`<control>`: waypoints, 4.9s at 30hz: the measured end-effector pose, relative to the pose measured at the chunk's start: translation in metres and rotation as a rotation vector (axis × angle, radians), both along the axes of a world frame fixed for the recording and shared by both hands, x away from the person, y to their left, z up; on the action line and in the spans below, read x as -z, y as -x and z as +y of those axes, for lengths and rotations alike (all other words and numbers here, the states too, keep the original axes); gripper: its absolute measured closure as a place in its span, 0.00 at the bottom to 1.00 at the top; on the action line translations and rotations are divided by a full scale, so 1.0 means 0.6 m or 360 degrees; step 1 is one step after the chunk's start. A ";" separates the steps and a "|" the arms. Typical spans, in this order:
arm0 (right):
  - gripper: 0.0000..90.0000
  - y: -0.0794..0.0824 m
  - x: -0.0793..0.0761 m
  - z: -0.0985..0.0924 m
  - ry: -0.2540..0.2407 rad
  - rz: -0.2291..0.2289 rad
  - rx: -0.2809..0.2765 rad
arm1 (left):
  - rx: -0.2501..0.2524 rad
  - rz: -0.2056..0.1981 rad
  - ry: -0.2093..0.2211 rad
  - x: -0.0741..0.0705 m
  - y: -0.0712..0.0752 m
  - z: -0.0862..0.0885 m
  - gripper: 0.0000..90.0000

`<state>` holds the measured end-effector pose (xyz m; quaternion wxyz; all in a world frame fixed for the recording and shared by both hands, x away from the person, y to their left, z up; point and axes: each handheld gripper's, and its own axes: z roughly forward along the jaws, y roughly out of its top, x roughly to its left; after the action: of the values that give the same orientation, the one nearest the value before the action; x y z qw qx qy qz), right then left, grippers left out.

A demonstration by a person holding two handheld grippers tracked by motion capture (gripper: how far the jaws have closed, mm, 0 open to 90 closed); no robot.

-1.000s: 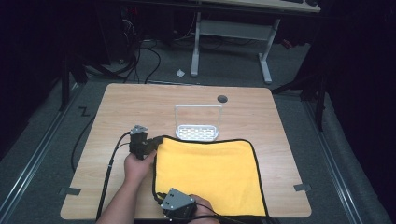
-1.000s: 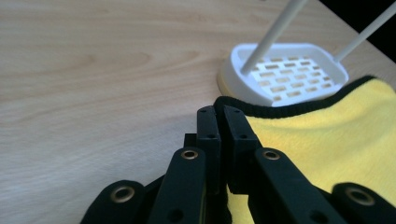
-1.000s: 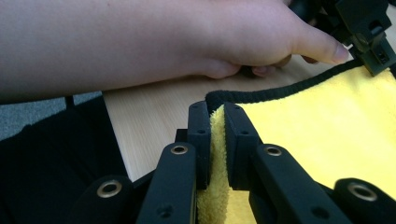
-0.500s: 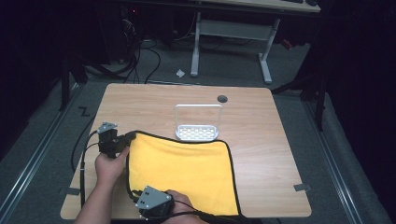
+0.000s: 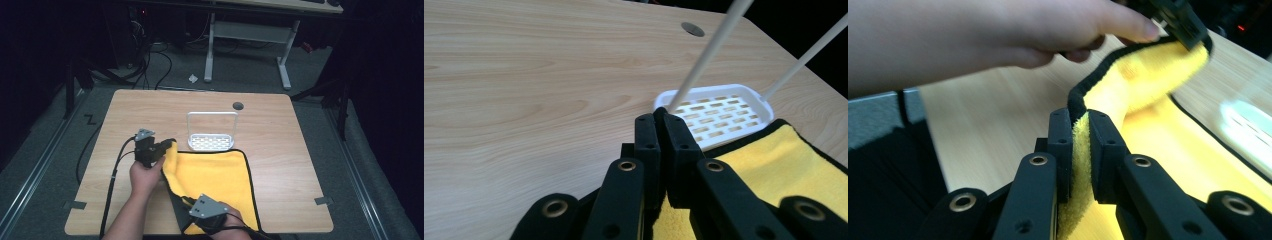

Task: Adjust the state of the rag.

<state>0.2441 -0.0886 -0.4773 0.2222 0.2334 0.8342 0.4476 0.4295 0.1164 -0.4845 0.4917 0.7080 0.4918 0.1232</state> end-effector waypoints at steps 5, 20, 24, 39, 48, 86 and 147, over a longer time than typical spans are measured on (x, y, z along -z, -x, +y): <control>0.91 0.001 0.010 -0.059 0.0018 0.0009 0.0096 | 0.0068 -0.0007 -0.0017 0.001 -0.003 -0.061 0.95; 0.90 0.017 0.025 -0.195 0.0032 0.0021 0.0341 | 0.0183 -0.0078 0.0010 0.003 0.005 -0.194 0.95; 0.90 0.026 0.022 -0.211 0.0018 -0.0001 0.0374 | 0.0235 -0.0118 0.0041 -0.009 0.010 -0.225 0.94; 0.66 0.035 0.022 -0.259 0.0010 0.0000 0.0477 | 0.0403 0.0009 0.0040 0.016 -0.004 -0.322 0.67; 0.70 0.011 0.023 -0.265 -0.0016 0.0022 0.0527 | 0.0435 -0.0042 0.0061 -0.001 0.035 -0.260 0.52; 0.69 -0.213 0.065 -0.172 0.0061 0.0344 0.0719 | 0.0267 0.0069 -0.0287 0.076 0.131 -0.055 0.59; 0.90 -0.250 0.061 -0.200 -0.0057 0.0442 0.0724 | 0.0206 0.0136 -0.0063 0.053 0.012 -0.072 0.95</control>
<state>0.3939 -0.2087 -0.5140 0.1961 0.4780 0.7747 0.3646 0.4224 0.0733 -0.5165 0.4630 0.7526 0.4629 0.0705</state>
